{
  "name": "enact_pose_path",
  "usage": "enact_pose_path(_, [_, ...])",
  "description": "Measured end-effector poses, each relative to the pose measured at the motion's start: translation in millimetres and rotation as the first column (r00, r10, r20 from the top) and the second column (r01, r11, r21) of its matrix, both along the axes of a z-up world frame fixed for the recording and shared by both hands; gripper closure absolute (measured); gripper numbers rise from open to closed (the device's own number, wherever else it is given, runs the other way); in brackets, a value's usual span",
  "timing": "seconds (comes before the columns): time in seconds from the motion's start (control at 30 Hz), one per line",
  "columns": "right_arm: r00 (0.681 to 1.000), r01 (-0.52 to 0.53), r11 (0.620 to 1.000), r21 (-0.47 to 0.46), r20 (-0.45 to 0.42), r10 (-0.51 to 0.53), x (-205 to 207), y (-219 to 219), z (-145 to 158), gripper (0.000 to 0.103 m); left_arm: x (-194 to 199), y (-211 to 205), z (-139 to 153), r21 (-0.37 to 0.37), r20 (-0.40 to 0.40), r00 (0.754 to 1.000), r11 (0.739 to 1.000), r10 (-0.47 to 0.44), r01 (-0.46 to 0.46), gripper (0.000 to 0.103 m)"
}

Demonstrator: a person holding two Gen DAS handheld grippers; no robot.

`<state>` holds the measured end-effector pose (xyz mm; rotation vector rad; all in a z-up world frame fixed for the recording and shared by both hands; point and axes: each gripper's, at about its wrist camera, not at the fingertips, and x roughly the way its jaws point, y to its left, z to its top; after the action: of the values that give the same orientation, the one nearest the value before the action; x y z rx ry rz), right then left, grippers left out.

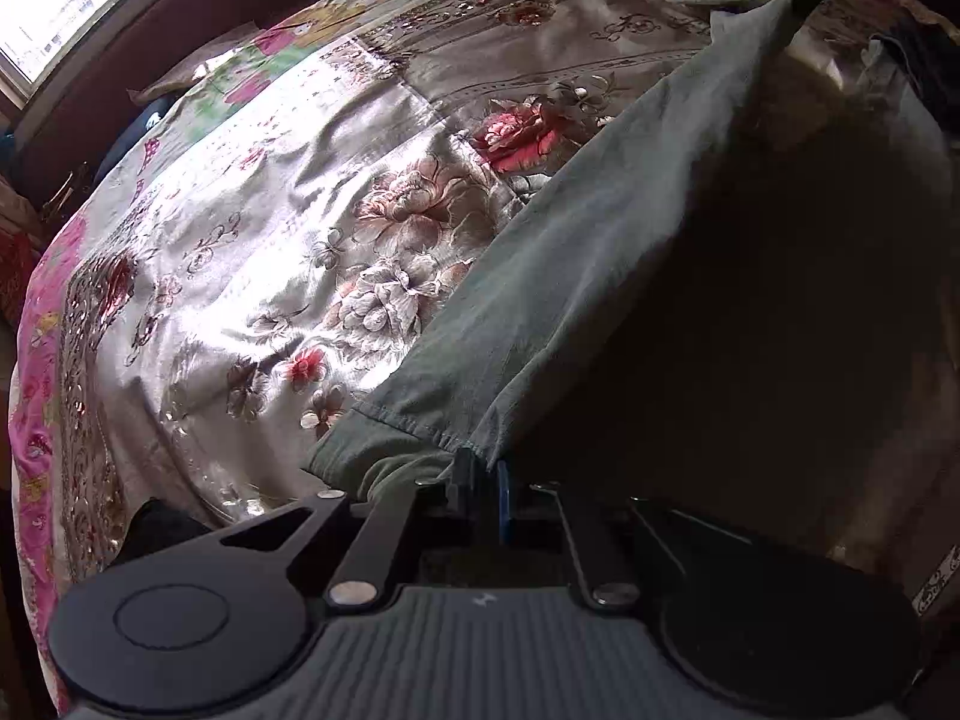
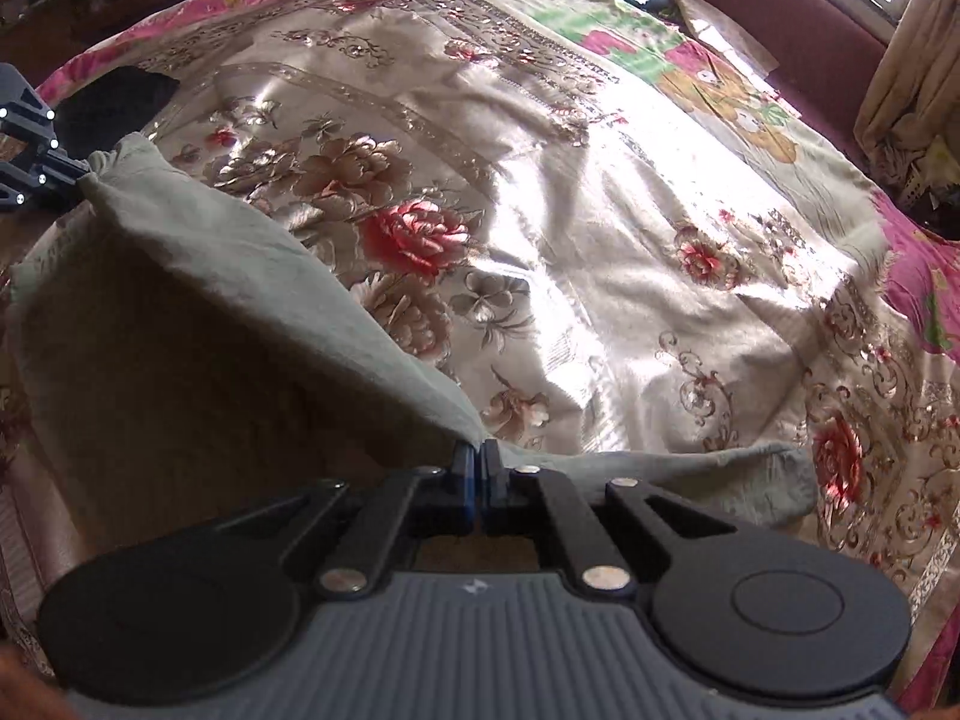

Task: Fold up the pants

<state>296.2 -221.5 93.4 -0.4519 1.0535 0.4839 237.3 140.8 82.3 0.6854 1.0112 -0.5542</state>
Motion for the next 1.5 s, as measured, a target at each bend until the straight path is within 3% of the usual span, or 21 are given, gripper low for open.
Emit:
enact_pose_path(0.17, [0.989, 0.060, 0.997, 0.040, -0.140, -0.054, -64, -1, -33, 0.101, -44, 1, -23, 0.008, -0.076, 0.997, 0.999, 0.033, -0.032, 0.080])
enact_pose_path(0.3, [0.971, 0.097, 0.995, 0.036, -0.223, -0.087, -96, 5, -66, 0.101, -62, 5, -36, 0.020, -0.090, 0.995, 0.999, 0.039, -0.037, 0.080])
enact_pose_path(0.47, [0.967, 0.120, 0.991, 0.064, -0.235, -0.102, -107, 12, -65, 0.101, -68, 18, -28, 0.010, -0.055, 0.996, 0.997, 0.075, -0.075, 0.080])
enact_pose_path(0.6, [0.965, 0.089, 0.993, 0.074, -0.253, -0.068, -114, 25, -57, 0.101, -73, 30, -27, 0.050, -0.021, 0.995, 0.994, 0.101, -0.100, 0.080])
enact_pose_path(0.73, [0.947, 0.044, 0.998, 0.043, -0.319, -0.028, -122, 41, -80, 0.100, -85, 30, -55, 0.129, -0.034, 0.998, 0.990, 0.059, -0.054, 0.080])
enact_pose_path(0.83, [0.935, 0.061, 0.998, 0.028, -0.351, -0.048, -129, 54, -104, 0.096, -92, 33, -72, 0.182, -0.023, 0.996, 0.980, 0.085, -0.079, 0.080])
enact_pose_path(1.0, [0.948, -0.016, 1.000, -0.001, -0.319, 0.015, -150, 77, -111, 0.089, -99, 41, -55, 0.144, -0.042, 0.986, 0.977, 0.163, -0.156, 0.079])
enact_pose_path(1.13, [0.928, 0.082, 0.997, -0.007, -0.364, -0.078, -154, 56, -107, 0.088, -105, 25, -31, 0.106, 0.003, 0.986, 0.980, 0.167, -0.167, 0.079])
enact_pose_path(1.3, [0.929, 0.225, 0.974, 0.000, -0.303, -0.214, -152, 9, -81, 0.087, -99, -30, -14, 0.007, 0.069, 0.995, 0.997, 0.077, -0.078, 0.079])
enact_pose_path(1.43, [0.870, 0.450, 0.893, 0.027, -0.241, -0.431, -137, -47, -70, 0.085, -98, -83, -14, -0.064, 0.104, 0.994, 0.998, -0.010, 0.017, 0.079])
enact_pose_path(1.5, [0.834, 0.536, 0.843, 0.044, -0.183, -0.521, -125, -69, -71, 0.085, -94, -108, -17, -0.128, 0.077, 0.997, 0.991, -0.031, 0.041, 0.079])
